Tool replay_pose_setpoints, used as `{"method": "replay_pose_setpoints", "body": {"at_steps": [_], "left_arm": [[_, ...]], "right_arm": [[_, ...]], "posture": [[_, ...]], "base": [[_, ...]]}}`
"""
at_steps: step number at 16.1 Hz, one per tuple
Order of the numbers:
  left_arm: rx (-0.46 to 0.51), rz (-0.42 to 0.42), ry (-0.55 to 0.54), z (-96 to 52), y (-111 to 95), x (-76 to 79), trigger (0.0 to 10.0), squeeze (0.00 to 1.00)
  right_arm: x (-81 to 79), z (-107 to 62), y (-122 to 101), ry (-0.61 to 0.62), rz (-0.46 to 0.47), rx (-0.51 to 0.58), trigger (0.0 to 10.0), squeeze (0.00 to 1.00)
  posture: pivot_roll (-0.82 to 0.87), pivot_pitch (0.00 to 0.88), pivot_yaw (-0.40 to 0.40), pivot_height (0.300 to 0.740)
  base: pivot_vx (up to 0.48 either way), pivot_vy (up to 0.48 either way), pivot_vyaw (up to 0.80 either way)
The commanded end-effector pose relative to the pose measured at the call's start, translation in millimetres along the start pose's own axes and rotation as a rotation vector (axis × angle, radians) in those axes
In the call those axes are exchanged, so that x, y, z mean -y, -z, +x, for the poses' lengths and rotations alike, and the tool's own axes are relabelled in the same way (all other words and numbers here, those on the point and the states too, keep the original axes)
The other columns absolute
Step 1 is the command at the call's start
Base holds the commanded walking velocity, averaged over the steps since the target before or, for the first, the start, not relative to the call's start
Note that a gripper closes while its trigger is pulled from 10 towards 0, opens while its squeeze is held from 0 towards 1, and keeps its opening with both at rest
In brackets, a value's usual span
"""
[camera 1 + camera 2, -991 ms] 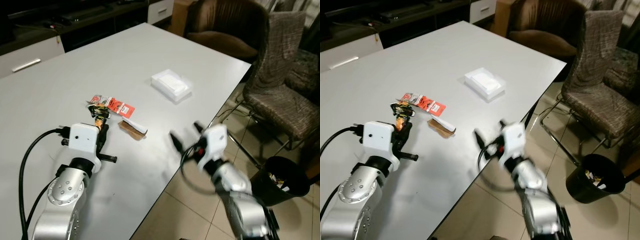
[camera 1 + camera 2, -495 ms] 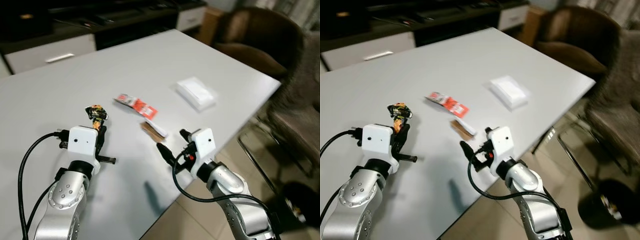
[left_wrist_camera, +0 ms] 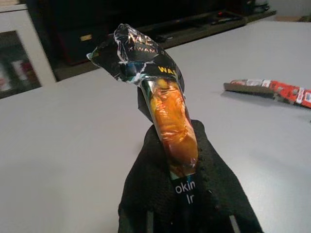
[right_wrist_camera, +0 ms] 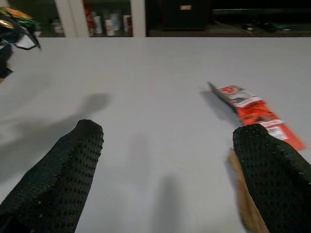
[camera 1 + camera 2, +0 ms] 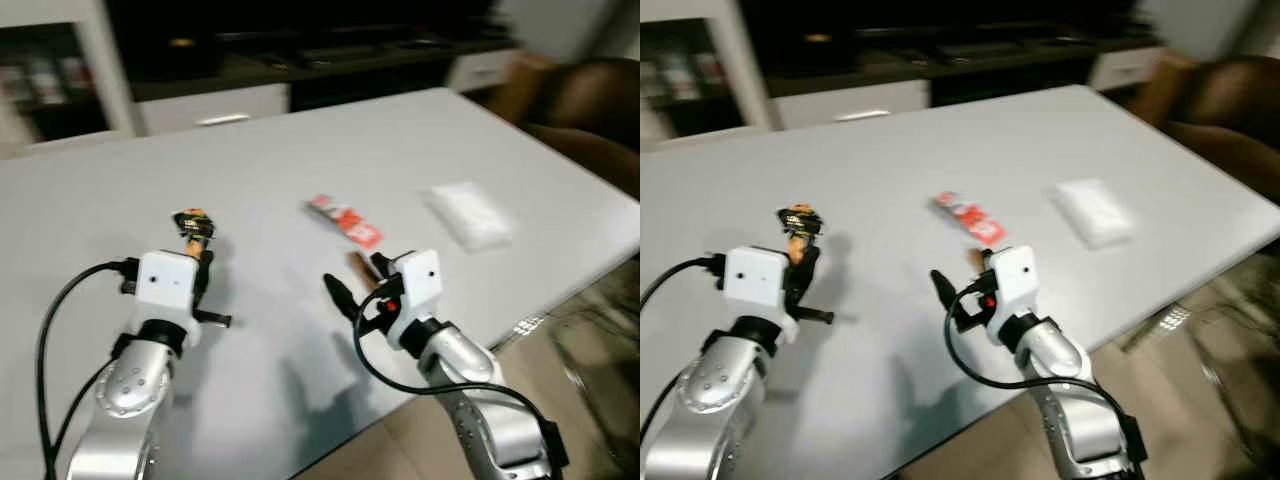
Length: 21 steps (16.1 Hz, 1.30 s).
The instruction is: Picking trash to rubbish bin
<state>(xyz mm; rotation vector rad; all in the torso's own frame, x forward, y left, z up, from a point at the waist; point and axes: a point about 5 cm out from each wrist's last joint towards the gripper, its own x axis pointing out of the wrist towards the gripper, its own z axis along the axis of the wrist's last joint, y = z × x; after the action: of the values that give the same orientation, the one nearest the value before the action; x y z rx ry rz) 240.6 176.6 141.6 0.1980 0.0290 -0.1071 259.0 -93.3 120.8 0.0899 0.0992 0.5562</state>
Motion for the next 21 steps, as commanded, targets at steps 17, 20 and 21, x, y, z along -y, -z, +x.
{"method": "replay_pose_setpoints", "body": {"at_steps": [17,20,21], "left_arm": [[-0.018,0.025,0.199,3.0,-3.9,15.5,10.0,0.00],[-0.004,0.042,0.271,-0.4,-10.1,18.8,10.0,0.00],[-0.003,0.044,0.275,-1.2,-11.6,18.2,10.0,0.00]], "right_arm": [[54.3,20.2,0.3,0.046,-0.114,-0.219,10.0,1.00],[70.9,43.5,6.3,0.057,-0.149,-0.280,10.0,1.00],[75.8,49.5,6.0,0.069,-0.172,-0.298,10.0,1.00]], "posture": [[-0.01,0.000,-0.055,0.740],[0.00,0.000,-0.055,0.740],[0.01,0.000,-0.058,0.740]], "base": [[0.095,0.000,0.07],[0.000,0.000,0.00],[0.000,0.000,0.00]]}}
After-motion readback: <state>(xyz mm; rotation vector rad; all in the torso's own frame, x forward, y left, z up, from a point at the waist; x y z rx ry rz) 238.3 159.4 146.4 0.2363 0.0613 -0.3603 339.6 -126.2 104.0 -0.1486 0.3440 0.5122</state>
